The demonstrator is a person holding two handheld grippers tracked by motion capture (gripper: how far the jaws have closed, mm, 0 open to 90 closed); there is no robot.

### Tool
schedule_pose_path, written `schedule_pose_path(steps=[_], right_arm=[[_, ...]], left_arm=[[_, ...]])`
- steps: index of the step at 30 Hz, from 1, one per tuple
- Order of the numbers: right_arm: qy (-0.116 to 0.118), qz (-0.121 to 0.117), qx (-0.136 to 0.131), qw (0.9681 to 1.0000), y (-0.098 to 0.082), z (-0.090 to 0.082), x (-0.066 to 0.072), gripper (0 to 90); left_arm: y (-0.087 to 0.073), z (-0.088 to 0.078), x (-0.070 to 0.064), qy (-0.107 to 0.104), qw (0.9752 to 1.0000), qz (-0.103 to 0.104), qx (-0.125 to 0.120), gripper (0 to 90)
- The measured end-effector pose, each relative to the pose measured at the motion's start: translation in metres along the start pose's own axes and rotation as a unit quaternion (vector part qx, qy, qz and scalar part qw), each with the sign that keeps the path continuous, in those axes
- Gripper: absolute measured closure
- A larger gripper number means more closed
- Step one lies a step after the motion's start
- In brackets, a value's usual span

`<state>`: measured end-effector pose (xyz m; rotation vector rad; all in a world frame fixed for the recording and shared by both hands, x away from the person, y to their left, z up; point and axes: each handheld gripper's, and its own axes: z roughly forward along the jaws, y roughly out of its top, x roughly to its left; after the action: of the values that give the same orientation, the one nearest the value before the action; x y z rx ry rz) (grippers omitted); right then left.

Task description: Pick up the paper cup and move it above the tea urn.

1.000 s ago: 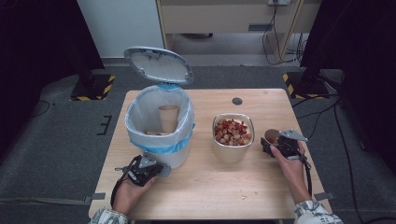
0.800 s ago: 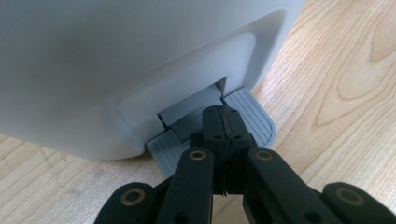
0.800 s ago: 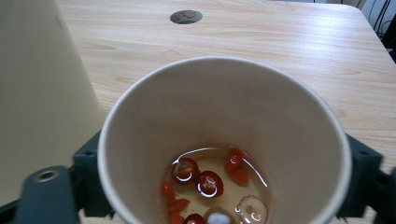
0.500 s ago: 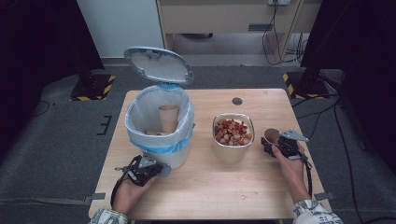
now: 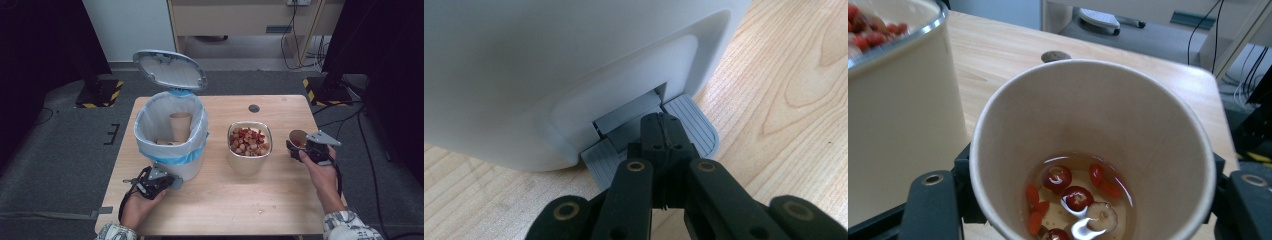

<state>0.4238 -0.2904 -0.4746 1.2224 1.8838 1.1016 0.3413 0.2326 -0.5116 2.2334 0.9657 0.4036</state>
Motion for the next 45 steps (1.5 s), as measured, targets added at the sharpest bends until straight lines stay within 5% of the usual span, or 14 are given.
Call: schedule_pose_path(steps=[19, 45], right_arm=[[0.002, -0.081, -0.004, 0.9967, 0.062, -0.009, -0.008, 29.3], [-0.009, -0.119, -0.039, 0.9921, 0.119, -0.009, -0.019, 29.3]], left_arm=[[0.000, 0.000, 0.000, -0.001, 1.0000, 0.000, 0.000, 89.8], [0.000, 0.000, 0.000, -0.002, 1.0000, 0.001, -0.002, 89.8]])
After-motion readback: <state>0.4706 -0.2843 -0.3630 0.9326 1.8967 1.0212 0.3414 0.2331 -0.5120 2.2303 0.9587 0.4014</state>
